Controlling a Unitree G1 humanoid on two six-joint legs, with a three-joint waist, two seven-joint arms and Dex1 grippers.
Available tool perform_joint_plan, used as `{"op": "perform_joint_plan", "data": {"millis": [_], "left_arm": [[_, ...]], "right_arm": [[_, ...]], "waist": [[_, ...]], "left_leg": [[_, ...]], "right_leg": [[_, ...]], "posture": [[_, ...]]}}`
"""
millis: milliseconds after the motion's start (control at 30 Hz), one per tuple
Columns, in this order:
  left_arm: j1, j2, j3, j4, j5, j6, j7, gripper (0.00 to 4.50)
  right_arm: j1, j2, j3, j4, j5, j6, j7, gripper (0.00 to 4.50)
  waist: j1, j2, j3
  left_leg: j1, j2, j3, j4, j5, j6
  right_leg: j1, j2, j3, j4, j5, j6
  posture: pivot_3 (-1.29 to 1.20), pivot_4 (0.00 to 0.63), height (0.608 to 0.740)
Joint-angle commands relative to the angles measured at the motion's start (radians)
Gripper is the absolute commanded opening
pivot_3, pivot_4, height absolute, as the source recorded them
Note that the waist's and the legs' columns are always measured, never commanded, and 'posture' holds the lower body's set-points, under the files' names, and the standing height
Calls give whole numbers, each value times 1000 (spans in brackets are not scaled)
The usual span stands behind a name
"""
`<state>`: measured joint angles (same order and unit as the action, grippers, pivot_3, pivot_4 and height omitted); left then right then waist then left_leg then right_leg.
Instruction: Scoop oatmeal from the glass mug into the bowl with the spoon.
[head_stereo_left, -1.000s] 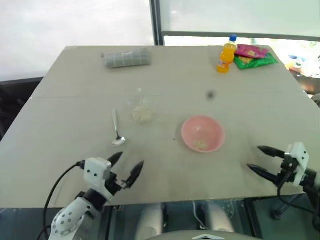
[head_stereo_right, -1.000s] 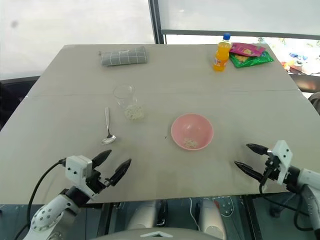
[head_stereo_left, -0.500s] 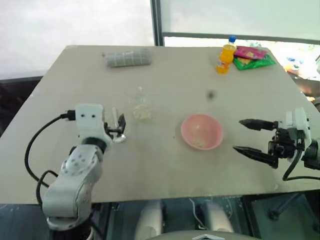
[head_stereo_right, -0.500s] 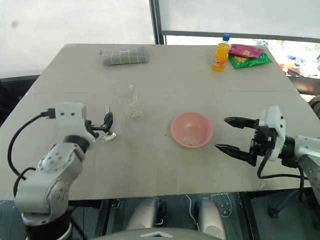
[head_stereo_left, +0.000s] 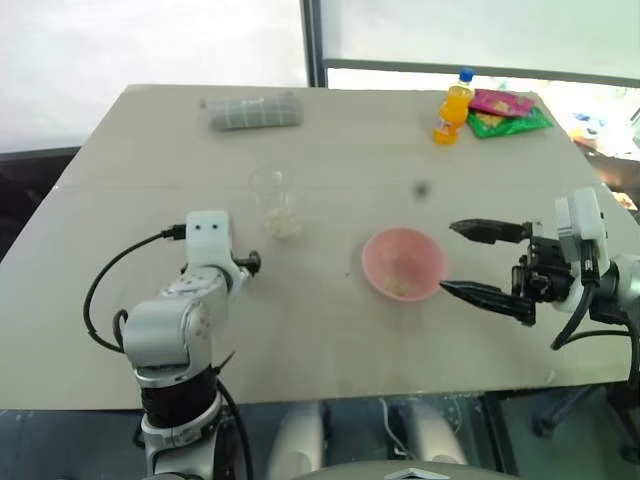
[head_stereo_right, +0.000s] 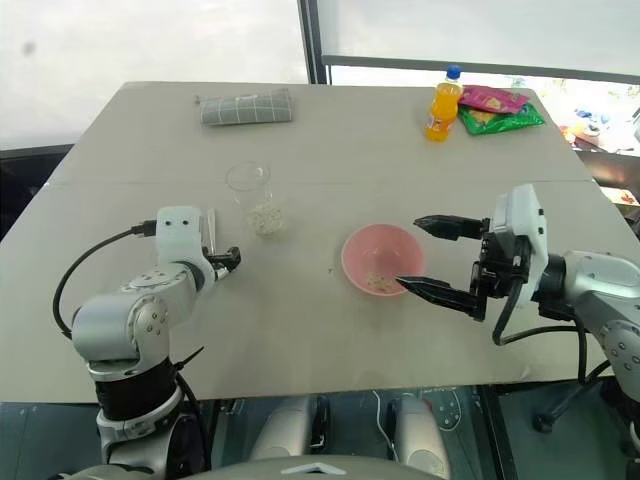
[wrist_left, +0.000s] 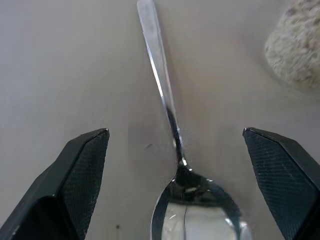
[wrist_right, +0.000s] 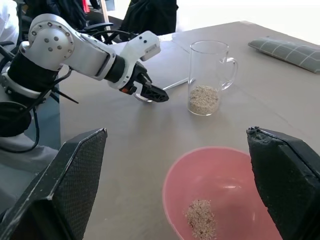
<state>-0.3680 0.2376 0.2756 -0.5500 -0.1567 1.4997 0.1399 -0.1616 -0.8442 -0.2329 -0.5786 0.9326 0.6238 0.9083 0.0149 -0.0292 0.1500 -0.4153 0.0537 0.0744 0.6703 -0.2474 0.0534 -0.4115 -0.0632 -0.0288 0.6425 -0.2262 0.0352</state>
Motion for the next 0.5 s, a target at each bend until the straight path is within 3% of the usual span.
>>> {"op": "perform_joint_plan", "data": {"millis": [33,100,200,467,500], "left_arm": [[23,15,-1,54,34,-68,-8,4423],[22,29,1,116,48,-124,-13,4423],[-2,28,17,202,51,-152,-16,3686],[24,16,6,216,48,-155,-31,46],[32,9,14,206,50,-150,-28,46]], "right_arm": [[-2,4,-19,-24,11,-4,-11,4500],[7,-1,-14,-21,-9,-9,-9,4500],[13,-4,-17,-11,-26,-19,3,4500],[-4,-3,-19,8,-45,-27,8,4500],[-4,-1,-18,10,-49,-29,9,4500]], "waist": [[0,0,0],[0,1,-1],[1,3,-2],[-6,8,-5],[-7,9,-5]], "left_leg": [[0,0,0,0,0,0],[1,0,0,0,0,0],[2,0,0,0,0,0],[3,1,1,0,0,0],[3,1,1,0,0,0]], "right_leg": [[0,0,0,0,0,0],[0,0,0,1,0,-1],[1,-1,0,1,-1,-2],[0,0,1,2,0,-2],[0,0,1,2,0,-2]], "posture": [[0,150,740],[0,150,740],[0,150,740],[0,150,740],[0,150,740]]}}
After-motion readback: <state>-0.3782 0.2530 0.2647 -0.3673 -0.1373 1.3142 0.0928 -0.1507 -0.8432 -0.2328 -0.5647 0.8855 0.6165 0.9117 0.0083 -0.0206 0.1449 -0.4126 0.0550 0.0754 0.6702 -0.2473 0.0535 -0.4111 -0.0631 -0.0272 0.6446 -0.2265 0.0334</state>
